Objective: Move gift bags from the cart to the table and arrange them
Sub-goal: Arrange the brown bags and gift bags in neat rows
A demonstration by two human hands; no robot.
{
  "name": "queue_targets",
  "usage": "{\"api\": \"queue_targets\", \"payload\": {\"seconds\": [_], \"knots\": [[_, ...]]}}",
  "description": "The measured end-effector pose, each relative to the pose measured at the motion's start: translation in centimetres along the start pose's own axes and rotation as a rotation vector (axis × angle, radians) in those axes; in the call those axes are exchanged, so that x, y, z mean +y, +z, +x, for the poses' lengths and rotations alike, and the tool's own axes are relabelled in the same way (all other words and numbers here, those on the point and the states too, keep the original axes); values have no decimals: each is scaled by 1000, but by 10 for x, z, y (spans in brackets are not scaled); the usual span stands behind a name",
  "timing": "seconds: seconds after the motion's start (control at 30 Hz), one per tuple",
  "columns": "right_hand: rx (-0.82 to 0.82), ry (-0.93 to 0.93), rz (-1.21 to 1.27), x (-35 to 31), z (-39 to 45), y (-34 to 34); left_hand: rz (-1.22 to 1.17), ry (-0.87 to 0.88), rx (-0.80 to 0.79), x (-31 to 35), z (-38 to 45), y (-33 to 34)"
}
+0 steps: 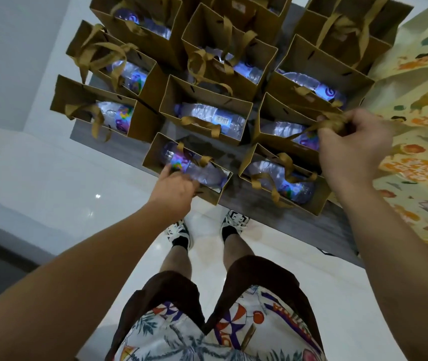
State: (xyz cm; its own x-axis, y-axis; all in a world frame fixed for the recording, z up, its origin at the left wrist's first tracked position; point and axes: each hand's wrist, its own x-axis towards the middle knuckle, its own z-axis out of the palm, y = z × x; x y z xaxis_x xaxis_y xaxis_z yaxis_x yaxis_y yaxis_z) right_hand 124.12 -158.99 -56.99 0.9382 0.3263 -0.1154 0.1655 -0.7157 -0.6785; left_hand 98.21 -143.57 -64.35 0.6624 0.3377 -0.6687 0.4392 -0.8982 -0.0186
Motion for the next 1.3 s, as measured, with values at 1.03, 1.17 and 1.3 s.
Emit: {"api": "queue_targets", "payload": {"seconds": [1.03,1.17,1.3], "knots": [[0,127,30,-3,-8,-14,-734,-364,-118,2,36,-63],[32,119,17,-21,-15,-29,-712,-224,-225,-6,14,-100],[70,107,3,-40,-32,-54,-746,-182,-220,-6,-8,-129]]}}
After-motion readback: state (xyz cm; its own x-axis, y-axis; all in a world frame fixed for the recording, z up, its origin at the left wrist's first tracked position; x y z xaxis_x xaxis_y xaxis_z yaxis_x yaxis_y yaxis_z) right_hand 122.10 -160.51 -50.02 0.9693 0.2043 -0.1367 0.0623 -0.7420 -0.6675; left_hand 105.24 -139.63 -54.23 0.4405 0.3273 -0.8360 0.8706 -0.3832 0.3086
